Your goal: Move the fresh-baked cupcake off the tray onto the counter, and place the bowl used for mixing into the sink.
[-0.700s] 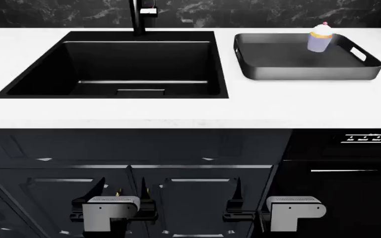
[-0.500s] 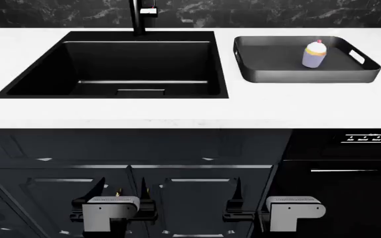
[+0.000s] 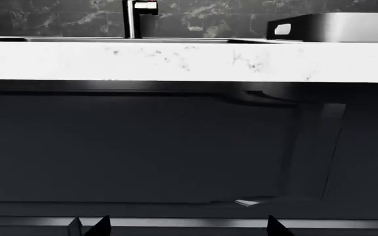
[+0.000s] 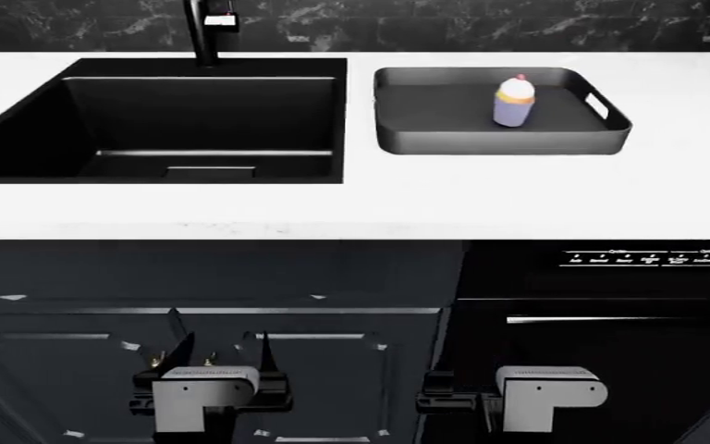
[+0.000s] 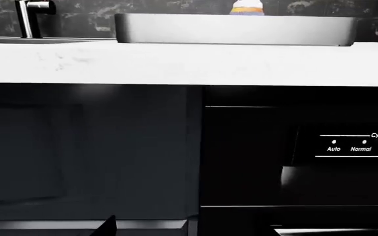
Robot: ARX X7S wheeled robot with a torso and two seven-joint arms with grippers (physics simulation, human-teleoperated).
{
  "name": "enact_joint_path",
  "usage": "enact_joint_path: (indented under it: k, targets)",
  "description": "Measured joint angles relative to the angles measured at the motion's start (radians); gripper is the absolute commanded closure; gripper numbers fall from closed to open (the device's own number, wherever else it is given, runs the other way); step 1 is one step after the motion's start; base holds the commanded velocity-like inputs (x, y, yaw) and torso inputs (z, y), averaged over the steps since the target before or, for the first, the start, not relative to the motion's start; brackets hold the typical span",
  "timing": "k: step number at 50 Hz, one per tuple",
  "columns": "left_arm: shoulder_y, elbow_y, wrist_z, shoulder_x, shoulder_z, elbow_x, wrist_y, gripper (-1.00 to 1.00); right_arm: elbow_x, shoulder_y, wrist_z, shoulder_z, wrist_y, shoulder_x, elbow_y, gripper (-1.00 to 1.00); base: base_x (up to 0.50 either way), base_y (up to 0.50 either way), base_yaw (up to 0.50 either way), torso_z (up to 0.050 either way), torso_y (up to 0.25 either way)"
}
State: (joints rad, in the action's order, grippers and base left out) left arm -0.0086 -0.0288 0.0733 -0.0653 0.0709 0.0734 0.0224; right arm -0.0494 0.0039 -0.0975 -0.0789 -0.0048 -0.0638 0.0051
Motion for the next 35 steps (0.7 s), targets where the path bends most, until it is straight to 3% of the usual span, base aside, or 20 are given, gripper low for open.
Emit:
enact_joint_path:
  k: [11, 27, 35]
  targets:
    - [-0.003, -0.001, 0.017, -0.013, 0.019, 0.011, -0.001, -1.00, -0.013, 0.002, -0.017, -0.016, -0.001, -0.015, 0.001, -1.00, 0.00, -0.47, 0.00, 0.000, 0.000]
    - [-0.006, -0.003, 0.039, -0.032, 0.044, 0.021, -0.001, -1.00, -0.025, 0.005, -0.041, -0.039, -0.001, -0.035, 0.003, -1.00, 0.00, -0.01, 0.00, 0.000, 0.000]
    - [-0.006, -0.001, 0.055, -0.040, 0.050, 0.026, -0.004, -1.00, -0.032, 0.006, -0.050, -0.050, -0.001, -0.042, 0.004, -1.00, 0.00, 0.00, 0.00, 0.035, 0.024]
